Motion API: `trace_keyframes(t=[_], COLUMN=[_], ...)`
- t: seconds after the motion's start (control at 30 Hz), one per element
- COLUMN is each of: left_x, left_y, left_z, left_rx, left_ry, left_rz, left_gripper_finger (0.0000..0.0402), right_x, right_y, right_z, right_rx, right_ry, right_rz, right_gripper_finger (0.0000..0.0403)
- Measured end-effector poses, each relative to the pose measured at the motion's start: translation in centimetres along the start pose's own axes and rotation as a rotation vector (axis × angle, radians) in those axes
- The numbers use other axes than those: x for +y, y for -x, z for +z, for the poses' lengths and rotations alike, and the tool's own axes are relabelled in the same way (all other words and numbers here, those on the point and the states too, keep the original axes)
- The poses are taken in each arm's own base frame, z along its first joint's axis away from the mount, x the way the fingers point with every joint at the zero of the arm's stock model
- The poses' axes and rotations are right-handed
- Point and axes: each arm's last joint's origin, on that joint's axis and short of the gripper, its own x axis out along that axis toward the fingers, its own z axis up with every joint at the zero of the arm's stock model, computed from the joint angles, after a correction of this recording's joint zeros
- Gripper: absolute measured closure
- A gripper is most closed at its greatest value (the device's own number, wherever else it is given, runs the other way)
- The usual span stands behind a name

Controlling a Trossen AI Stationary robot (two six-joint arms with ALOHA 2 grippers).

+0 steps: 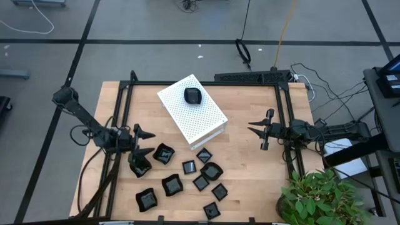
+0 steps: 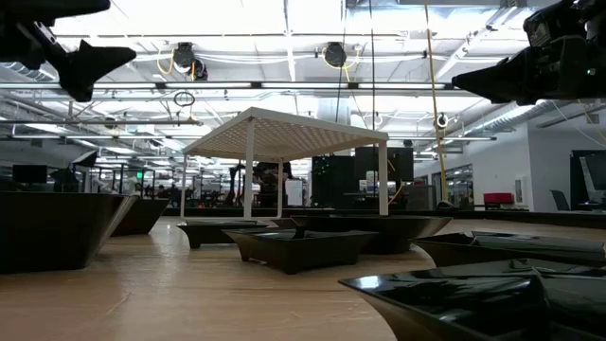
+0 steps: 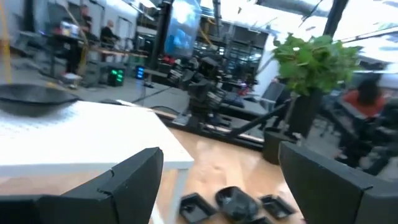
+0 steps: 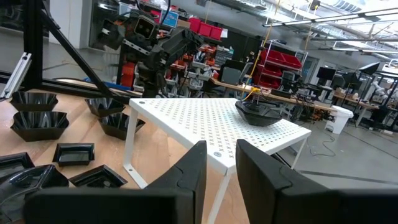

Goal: Pick & Place Mini shaped plates
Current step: Stack the leaf-shaped plate on top of the stacked leaf-shaped plates on the shelf

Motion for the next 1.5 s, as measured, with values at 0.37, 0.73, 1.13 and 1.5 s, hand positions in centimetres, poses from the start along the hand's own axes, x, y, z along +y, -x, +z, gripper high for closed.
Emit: trace_keyframes(t=[0.37,0.73,1.13,1.5], left_x=[-4.7,-9.6,-6.9,-6.8], left_y=[-7.3,-19.2,-23.3,-25.8], left_z=[7.6,5.2,-2.0,-6.8], left_rx=[0.211,0.731,0.923,0.876], left_ry=[-0.064,-0.153,0.009,0.073], left_rz=[0.082,0.025,0.191,0.11], left_gripper_finger=[0.0078,0.0078,0.0078,0.0078], right_x=[0.0,0.0,0.0,0.0], right_y=[0.0,0.0,0.0,0.0], right_z=[0.0,0.0,0.0,0.0], right_rx=[0.0,0.001,0.001,0.001], right_ry=[0.0,0.0,0.0,0.0], right_rz=[0.0,0.0,0.0,0.001], right_gripper_finger=[0.033,0.033,0.033,0.033])
